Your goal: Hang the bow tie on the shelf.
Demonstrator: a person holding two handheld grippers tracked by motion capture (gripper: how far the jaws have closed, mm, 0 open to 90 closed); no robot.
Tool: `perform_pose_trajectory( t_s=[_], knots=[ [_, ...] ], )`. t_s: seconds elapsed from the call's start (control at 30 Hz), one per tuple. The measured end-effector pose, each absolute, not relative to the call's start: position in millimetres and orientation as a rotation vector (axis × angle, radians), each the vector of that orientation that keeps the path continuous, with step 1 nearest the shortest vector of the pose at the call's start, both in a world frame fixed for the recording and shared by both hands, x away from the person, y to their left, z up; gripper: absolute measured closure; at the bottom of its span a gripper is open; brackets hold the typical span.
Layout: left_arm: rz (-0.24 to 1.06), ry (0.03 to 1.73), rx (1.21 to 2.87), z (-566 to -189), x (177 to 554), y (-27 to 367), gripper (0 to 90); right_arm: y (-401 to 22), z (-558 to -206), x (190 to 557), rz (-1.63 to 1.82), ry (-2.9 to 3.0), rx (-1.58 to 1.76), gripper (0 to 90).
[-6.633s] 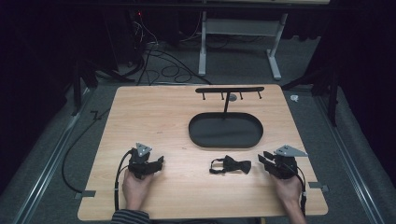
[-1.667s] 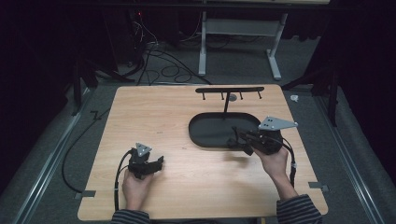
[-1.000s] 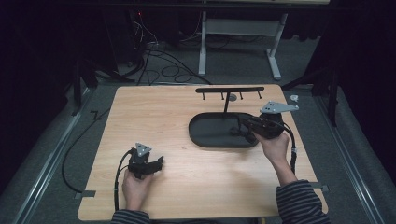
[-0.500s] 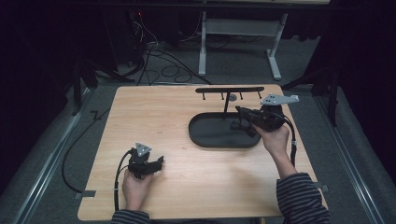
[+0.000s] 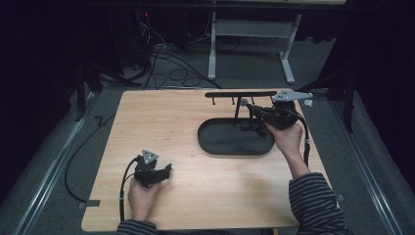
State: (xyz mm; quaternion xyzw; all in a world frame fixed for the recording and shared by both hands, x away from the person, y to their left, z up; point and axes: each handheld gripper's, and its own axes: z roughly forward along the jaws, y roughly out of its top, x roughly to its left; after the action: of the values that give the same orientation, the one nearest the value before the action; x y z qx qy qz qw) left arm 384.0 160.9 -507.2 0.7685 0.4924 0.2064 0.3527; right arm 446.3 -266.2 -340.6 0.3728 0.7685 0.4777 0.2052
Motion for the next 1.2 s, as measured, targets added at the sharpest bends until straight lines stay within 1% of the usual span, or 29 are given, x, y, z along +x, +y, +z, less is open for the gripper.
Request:
perform_pose_trajectory(
  t_s=[0.57,1.2],
  knots=[
    [0.529,1.275,1.989,-507.0,384.0,161.2,29.5,-268.0,-328.1,468.9,1.337,2.125,1.059,90.0],
    [0.526,1.276,1.985,-507.0,384.1,161.6,29.5,-268.8,-333.8,488.0,1.339,2.133,1.098,90.0]
  ],
)
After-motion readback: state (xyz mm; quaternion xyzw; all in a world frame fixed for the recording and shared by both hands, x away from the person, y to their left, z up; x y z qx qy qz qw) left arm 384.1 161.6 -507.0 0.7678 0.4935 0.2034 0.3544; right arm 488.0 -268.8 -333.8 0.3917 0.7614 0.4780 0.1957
